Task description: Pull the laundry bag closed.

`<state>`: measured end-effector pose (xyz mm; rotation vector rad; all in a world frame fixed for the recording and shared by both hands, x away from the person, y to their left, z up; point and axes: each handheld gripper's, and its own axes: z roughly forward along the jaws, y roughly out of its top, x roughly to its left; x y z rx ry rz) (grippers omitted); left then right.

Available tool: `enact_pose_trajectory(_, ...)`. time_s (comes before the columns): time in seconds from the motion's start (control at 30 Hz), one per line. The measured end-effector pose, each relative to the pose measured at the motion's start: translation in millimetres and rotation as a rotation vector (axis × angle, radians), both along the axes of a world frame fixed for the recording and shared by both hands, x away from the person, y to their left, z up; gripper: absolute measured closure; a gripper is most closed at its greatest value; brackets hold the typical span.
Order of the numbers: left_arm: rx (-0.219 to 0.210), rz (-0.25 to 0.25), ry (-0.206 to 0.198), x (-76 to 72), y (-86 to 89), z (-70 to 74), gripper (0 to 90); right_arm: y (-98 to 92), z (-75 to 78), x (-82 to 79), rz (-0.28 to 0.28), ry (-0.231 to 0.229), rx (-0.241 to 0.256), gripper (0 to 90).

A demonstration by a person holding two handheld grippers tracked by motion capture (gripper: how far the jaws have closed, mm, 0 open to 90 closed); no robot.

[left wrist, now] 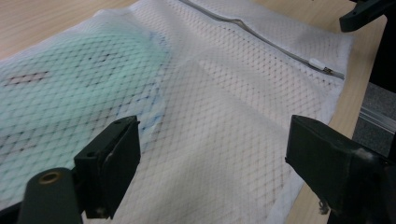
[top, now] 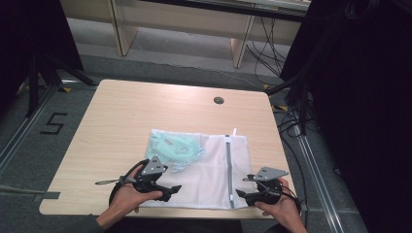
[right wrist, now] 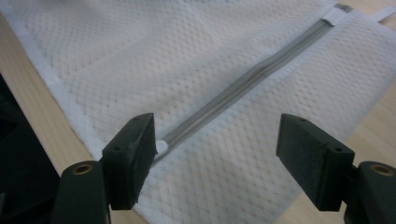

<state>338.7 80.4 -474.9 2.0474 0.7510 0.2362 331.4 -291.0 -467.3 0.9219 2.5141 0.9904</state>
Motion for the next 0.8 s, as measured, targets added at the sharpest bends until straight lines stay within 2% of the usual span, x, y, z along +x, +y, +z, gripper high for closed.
enact_pose_trajectory(0.03, 0.010, -0.011, -0.003, 1.0, -2.5, -0.3, 17.6, 6.5, -4.8, -2.9, 0.009, 0.015, 0.007, 34.3)
enact_pose_trajectory(0.07, 0.016, -0.018, 0.001, 1.6, -5.0, -1.2, 17.6, 6.5, -4.8, -2.9, 0.009, 0.015, 0.007, 34.3)
enact_pose_trajectory(0.13, 0.029, -0.048, 0.004, 2.6, -11.1, -2.8, 17.6, 10.8, -6.4, -1.4, 0.075, 0.029, -0.020, 38.1)
enact_pose_trajectory(0.17, 0.029, -0.048, 0.004, 2.6, -11.1, -2.8, 17.6, 10.8, -6.4, -1.4, 0.075, 0.029, -0.020, 38.1)
enact_pose_trajectory(0.2, 0.012, -0.035, 0.002, 1.3, -14.6, -4.0, 17.6, 11.2, -5.8, -0.7, 0.097, 0.041, -0.038, 38.8)
enact_pose_trajectory(0.23, 0.014, -0.044, 0.003, 1.1, -16.3, -4.4, 17.6, 13.5, -9.4, -0.2, 0.106, 0.023, -0.020, 39.5)
enact_pose_trajectory(0.27, 0.019, -0.059, 0.000, 1.1, -17.0, -4.2, 17.6, 15.6, -10.9, -0.6, 0.110, 0.073, -0.027, 40.3)
enact_pose_trajectory(0.3, 0.010, -0.054, 0.003, 0.4, -18.5, -4.6, 17.6, 15.6, -10.9, -0.6, 0.110, 0.073, -0.027, 40.3)
enact_pose_trajectory(0.33, 0.023, -0.059, 0.004, 0.4, -18.6, -4.2, 17.6, 14.8, -12.4, 2.1, 0.131, 0.058, -0.045, 41.0)
enact_pose_trajectory(0.37, 0.009, -0.057, 0.008, 0.0, -20.4, -5.2, 17.6, 16.2, -13.7, 0.9, 0.122, 0.088, -0.044, 41.1)
enact_pose_trajectory(0.4, 0.023, -0.073, -0.009, 0.9, -20.5, -5.7, 17.6, 16.7, -14.4, 1.5, 0.128, 0.096, -0.052, 41.3)
enact_pose_trajectory(0.43, 0.017, -0.064, 0.004, -0.6, -22.1, -6.5, 17.7, 17.4, -15.8, 2.5, 0.132, 0.092, -0.060, 41.6)
enact_pose_trajectory(0.47, 0.031, -0.080, -0.005, 0.0, -21.9, -6.2, 17.7, 19.0, -15.5, 3.4, 0.141, 0.110, -0.063, 42.7)
enact_pose_trajectory(0.5, 0.030, -0.075, 0.006, -0.8, -22.6, -6.9, 17.7, 19.0, -15.5, 3.4, 0.141, 0.110, -0.063, 42.7)
enact_pose_trajectory(0.57, 0.019, -0.087, -0.003, -0.6, -24.4, -6.9, 17.8, 21.2, -16.2, 4.7, 0.170, 0.109, -0.069, 43.7)
enact_pose_trajectory(0.6, 0.011, -0.082, 0.013, -1.8, -26.1, -7.5, 17.8, 22.3, -16.5, 4.3, 0.169, 0.112, -0.070, 43.9)
enact_pose_trajectory(0.63, 0.017, -0.079, 0.013, -2.5, -27.5, -7.7, 17.8, 23.1, -17.0, 5.4, 0.187, 0.111, -0.068, 44.4)
enact_pose_trajectory(0.67, 0.009, -0.091, 0.010, -2.8, -29.5, -8.7, 17.8, 25.0, -17.3, 4.0, 0.178, 0.130, -0.068, 44.8)
enact_pose_trajectory(0.73, 0.012, -0.107, 0.008, -4.3, -33.1, -10.1, 17.9, 26.0, -17.8, 6.6, 0.207, 0.122, -0.079, 45.5)
enact_pose_trajectory(0.77, 0.020, -0.123, 0.013, -4.1, -34.2, -10.1, 17.9, 27.6, -18.3, 5.4, 0.205, 0.138, -0.078, 45.5)
enact_pose_trajectory(0.8, 0.011, -0.121, 0.007, -5.2, -37.2, -10.8, 18.0, 28.2, -18.5, 5.8, 0.210, 0.144, -0.082, 45.4)
